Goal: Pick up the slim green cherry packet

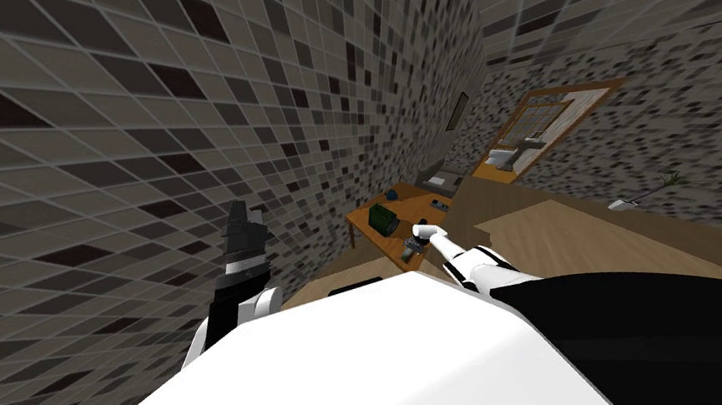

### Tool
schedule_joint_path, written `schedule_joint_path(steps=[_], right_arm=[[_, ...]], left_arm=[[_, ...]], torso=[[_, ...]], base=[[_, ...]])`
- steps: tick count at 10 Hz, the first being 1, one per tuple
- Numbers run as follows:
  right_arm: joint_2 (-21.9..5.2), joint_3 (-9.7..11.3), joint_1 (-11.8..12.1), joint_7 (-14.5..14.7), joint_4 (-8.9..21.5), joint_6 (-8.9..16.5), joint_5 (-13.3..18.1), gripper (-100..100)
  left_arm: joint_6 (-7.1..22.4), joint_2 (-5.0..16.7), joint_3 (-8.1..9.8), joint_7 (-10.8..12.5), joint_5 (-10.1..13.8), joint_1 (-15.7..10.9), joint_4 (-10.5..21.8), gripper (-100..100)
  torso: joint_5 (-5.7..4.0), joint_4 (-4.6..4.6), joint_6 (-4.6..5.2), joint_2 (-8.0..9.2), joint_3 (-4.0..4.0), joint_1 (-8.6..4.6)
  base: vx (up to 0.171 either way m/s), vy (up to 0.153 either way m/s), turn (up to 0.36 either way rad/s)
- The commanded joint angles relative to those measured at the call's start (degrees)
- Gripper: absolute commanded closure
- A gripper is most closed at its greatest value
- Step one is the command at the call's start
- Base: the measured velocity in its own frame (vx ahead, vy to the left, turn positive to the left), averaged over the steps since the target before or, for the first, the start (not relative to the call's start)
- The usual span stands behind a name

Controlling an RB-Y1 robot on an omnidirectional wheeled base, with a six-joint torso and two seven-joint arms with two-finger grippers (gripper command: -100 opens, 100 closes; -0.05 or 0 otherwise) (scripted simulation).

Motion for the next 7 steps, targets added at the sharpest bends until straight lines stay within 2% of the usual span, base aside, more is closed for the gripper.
schedule_joint_path(steps=[1, 2, 3, 4, 5, 7], right_arm=[[-0.6, 0.0, -0.3, 0.4, 1.7, 1.5, -0.8, -100], [-0.8, 0.0, -0.5, 0.6, 2.5, 2.1, -1.2, -100], [-0.7, 0.0, 0.0, 0.2, 1.3, 1.7, -0.9, -100], [-0.8, 0.0, 0.0, 0.3, 1.4, 1.9, -0.9, 0], [0.8, 0.2, 0.6, -0.5, 2.2, 0.0, 0.1, -100], [2.4, 0.4, 1.1, -1.4, 3.0, -1.9, 1.1, -100]], left_arm=[[0.0, 0.0, 0.00, 0.0, 0.0, 0.0, 0.0, 0], [0.0, 0.0, 0.00, 0.0, 0.0, 0.0, 0.0, 0], [0.0, 0.0, 0.00, 0.0, 0.0, 0.0, 0.0, 0], [0.0, 0.0, 0.00, 0.0, 0.0, 0.0, 0.0, 0], [0.0, 0.0, 0.00, 0.0, 0.0, 0.0, 0.0, 0], [0.0, 0.0, 0.01, 0.0, 0.0, 0.0, 0.0, 0]], torso=[[0.00, 0.00, 0.00, 0.00, 0.00, 0.00], [0.00, 0.01, 0.01, 0.04, 0.02, -0.01], [0.00, 0.01, 0.01, 0.06, 0.04, 0.01], [0.01, 0.02, 0.03, 0.13, 0.07, 0.04], [0.01, 0.04, 0.02, 0.18, 0.10, 0.06], [-0.05, 0.03, 0.03, 0.17, 0.10, -0.21]], base=[[0.041, -0.016, 0.114], [0.037, -0.012, 0.100], [0.017, -0.006, 0.018], [0.000, 0.000, 0.000], [0.011, -0.042, 0.059], [0.013, -0.081, 0.055]])
